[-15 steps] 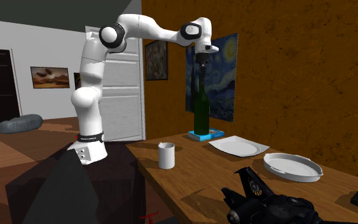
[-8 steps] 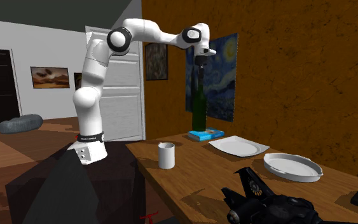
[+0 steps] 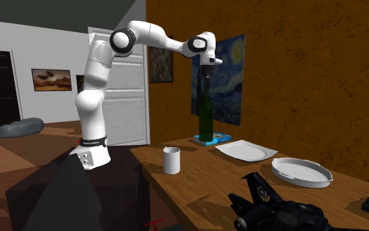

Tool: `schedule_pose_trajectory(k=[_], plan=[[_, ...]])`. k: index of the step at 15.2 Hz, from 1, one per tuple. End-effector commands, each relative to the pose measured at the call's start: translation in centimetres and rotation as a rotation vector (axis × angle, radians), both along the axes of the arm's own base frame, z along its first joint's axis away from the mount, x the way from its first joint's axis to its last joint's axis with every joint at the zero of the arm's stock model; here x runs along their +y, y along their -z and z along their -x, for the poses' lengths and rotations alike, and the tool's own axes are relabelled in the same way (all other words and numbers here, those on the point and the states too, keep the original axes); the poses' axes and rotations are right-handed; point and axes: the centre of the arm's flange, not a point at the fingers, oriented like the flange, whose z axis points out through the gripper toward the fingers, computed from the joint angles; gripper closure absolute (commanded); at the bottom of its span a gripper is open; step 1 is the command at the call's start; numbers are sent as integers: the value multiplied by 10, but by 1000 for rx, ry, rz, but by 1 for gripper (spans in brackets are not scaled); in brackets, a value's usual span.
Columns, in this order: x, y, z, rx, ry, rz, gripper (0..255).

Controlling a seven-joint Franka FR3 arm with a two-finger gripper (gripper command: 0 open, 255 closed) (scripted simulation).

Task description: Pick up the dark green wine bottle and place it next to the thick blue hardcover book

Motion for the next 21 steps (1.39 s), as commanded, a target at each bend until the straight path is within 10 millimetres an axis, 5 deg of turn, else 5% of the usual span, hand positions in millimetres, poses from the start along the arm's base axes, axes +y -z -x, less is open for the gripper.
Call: schedule_pose_trajectory(k=[1, 8, 16, 17, 21], plan=[[-1, 10, 1, -1, 0, 0, 255], [-1, 51, 1, -1, 0, 0, 255], [-1, 51, 1, -1, 0, 0, 255], [-1, 51, 1, -1, 0, 0, 0], [-1, 51, 1, -1, 0, 0, 0]])
